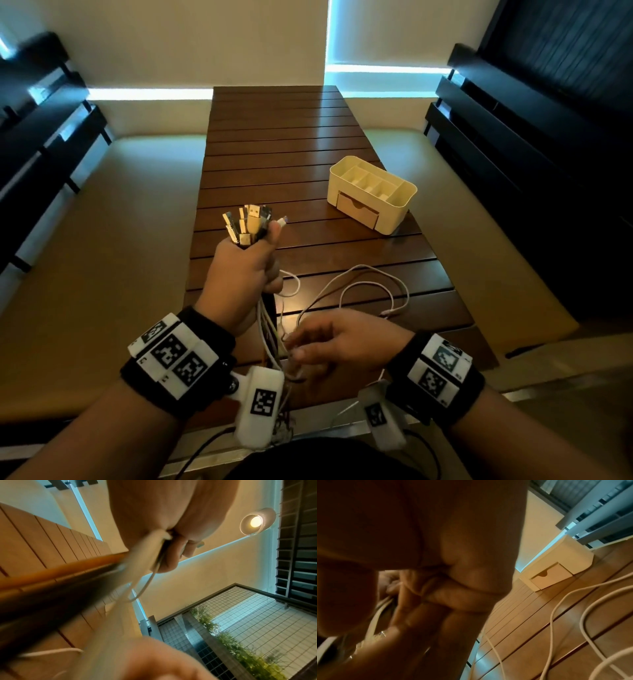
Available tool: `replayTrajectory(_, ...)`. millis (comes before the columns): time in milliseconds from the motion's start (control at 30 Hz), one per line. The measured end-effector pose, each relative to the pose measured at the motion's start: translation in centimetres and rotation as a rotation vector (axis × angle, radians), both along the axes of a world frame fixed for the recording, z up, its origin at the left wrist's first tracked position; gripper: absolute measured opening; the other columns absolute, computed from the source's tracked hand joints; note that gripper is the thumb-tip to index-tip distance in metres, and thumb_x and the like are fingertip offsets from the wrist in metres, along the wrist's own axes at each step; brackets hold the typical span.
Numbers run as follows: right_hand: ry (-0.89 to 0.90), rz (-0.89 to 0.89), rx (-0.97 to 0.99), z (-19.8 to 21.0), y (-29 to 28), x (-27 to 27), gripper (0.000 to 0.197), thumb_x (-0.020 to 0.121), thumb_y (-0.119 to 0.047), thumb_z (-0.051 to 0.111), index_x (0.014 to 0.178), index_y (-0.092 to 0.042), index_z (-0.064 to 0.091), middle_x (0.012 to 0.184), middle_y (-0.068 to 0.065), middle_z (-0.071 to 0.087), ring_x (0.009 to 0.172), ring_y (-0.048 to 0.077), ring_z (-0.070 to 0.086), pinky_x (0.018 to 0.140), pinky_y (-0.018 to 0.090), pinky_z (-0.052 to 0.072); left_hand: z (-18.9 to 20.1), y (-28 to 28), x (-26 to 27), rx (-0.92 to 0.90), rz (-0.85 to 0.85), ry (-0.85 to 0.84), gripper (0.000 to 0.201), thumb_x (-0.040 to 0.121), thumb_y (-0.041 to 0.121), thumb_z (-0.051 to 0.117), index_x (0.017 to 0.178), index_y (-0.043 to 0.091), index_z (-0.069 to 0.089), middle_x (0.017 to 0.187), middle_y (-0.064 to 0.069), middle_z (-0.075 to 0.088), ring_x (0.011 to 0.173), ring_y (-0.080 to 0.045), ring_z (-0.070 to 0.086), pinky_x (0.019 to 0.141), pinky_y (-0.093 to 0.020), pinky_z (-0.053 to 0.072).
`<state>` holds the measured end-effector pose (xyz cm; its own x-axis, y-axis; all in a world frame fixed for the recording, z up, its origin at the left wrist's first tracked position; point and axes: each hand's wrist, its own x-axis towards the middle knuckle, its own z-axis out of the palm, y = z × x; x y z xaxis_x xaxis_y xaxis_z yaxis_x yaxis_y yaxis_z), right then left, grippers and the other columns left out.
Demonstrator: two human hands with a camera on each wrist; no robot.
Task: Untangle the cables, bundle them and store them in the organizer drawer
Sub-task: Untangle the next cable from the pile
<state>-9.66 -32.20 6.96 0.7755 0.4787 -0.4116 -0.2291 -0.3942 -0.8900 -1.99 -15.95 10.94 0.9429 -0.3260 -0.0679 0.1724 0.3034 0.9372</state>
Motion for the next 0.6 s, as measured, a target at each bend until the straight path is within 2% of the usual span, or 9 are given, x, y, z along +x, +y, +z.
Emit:
replayTrajectory(67,0.022,0.005,0.014,0.6,-0.4,0.0,0.015,0.095,-0.030,0.061,0.107,-0.023,0.069,0.099,-0.007,0.073,0.075,0.015,0.069,0.070,0.024,0.056,-0.4,0.5,0.0,0.009,0.005,0.018,0.025,0.097,0.022,0.058,0.073,0.027,0.056,0.058,0.003,0.019,0.043,-0.008,0.018,0.043,-0.020,0.020)
replayTrajectory(100,-0.004,-0.011,-0.012,0.6,-0.5,0.1,0.015,0.095,-0.032,0.062,0.105,-0.023,0.069,0.097,-0.008,0.074,0.073,0.014,0.069,0.069,0.024,0.055,-0.5,0.7,-0.2,0.010,0.004,0.031,0.020,0.097,0.023,0.058,0.078,0.024,0.053,0.057,0.003,0.020,0.043,-0.008,0.019,0.042,-0.020,0.021)
replayTrajectory(167,-0.086,-0.109,-0.081,-0.4,-0.8,0.5,0.016,0.094,-0.036,0.063,0.103,-0.024,0.069,0.094,-0.008,0.073,0.078,0.012,0.071,0.076,0.029,0.058,-0.9,0.9,-0.5,0.008,-0.003,0.049,0.017,0.098,0.022,0.057,0.083,0.022,0.051,0.057,0.004,0.022,0.043,-0.008,0.020,0.040,-0.019,0.024)
replayTrajectory(267,-0.260,-0.266,-0.308,-3.4,-1.7,1.1,0.017,0.092,-0.038,0.065,0.105,-0.029,0.069,0.096,-0.011,0.069,0.089,0.004,0.066,0.086,0.033,0.057,-0.8,1.1,-0.8,0.029,-0.006,0.029,0.012,0.096,0.024,0.059,0.093,0.013,0.056,0.057,0.002,0.024,0.044,-0.010,0.021,0.040,-0.021,0.027)
replayTrajectory(333,-0.211,-0.278,-0.405,-5.4,-2.5,1.2,0.016,0.093,-0.034,0.064,0.108,-0.030,0.066,0.102,-0.013,0.066,0.090,0.001,0.064,0.085,0.028,0.055,-0.8,1.4,-0.9,0.093,-0.020,-0.037,0.018,0.093,0.026,0.060,0.101,0.010,0.055,0.057,0.000,0.025,0.045,-0.013,0.022,0.042,-0.023,0.027)
replayTrajectory(433,-0.184,-0.329,-0.556,-8.1,-4.0,1.2,0.019,0.095,-0.025,0.062,0.113,-0.023,0.064,0.111,-0.007,0.062,0.090,0.003,0.063,0.074,0.015,0.047,-1.0,2.2,-1.2,0.260,-0.031,-0.131,0.021,0.097,0.022,0.058,0.083,0.009,0.048,0.056,-0.004,0.029,0.047,-0.017,0.027,0.047,-0.030,0.032)
replayTrajectory(500,-0.261,-0.448,-0.655,-9.6,-5.2,1.1,0.017,0.095,-0.023,0.061,0.111,-0.022,0.065,0.111,-0.006,0.057,0.097,0.010,0.061,0.079,0.019,0.046,-1.4,2.8,-1.3,0.346,-0.007,-0.147,0.024,0.098,0.021,0.057,0.080,0.006,0.050,0.052,-0.001,0.036,0.047,-0.017,0.034,0.049,-0.034,0.040)
replayTrajectory(600,-0.304,-0.611,-0.741,-11.5,-7.2,1.1,0.018,0.093,-0.021,0.062,0.111,-0.022,0.064,0.115,-0.006,0.050,0.102,0.015,0.057,0.090,0.031,0.048,-2.0,3.4,-1.6,0.430,0.030,-0.132,0.029,0.097,0.027,0.058,0.083,0.002,0.055,0.050,0.000,0.049,0.051,-0.020,0.051,0.059,-0.036,0.051)
